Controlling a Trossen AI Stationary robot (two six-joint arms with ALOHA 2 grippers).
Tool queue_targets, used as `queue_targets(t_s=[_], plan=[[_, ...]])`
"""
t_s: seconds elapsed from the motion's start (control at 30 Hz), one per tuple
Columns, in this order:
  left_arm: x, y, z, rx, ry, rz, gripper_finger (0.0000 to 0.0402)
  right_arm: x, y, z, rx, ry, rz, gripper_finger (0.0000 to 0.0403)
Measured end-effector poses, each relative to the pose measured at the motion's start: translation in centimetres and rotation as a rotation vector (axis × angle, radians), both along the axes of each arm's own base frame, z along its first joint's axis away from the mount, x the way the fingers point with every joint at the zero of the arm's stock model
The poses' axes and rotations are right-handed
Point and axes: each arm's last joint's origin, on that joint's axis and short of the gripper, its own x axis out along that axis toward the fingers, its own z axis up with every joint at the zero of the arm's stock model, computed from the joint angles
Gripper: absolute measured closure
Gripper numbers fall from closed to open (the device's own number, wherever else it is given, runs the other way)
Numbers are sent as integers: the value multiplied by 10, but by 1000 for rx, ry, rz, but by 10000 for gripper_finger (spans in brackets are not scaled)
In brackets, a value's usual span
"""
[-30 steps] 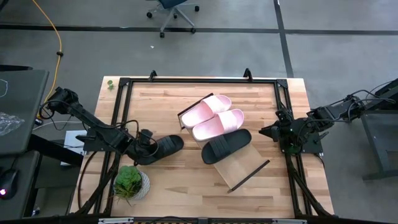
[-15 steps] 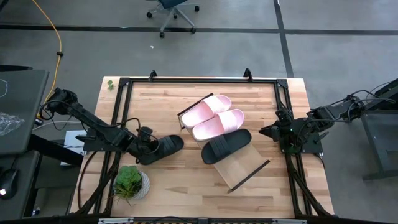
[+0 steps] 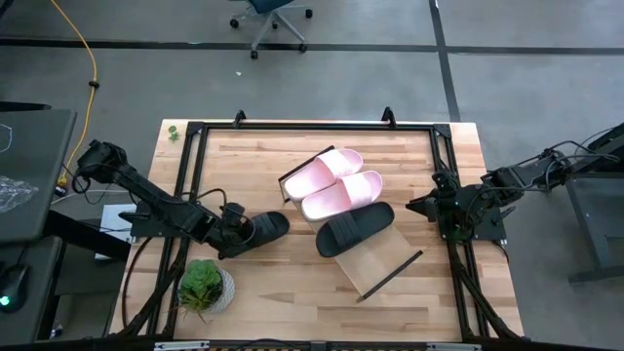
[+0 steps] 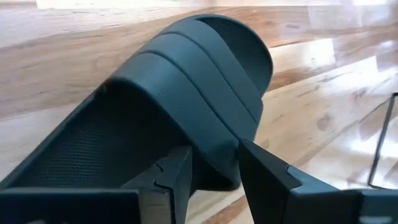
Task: Pick and place slides into the shelf
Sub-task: Put the black slide on the shelf
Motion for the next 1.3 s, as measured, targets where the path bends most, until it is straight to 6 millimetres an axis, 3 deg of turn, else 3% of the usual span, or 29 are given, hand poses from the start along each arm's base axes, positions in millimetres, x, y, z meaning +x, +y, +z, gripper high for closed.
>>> queue_targets(t_s=[0.67,1.03,1.3], plan=[[11,-3,-10,37,-27,22,286,0,0,0,-8,4,-7,234],[11,-3,-10,64,-28,9,392,0,-1,0,-13,2,-14,234],[11,-3,-10,79,-17,-12,388,0,-1,0,-13,2,-14,234]])
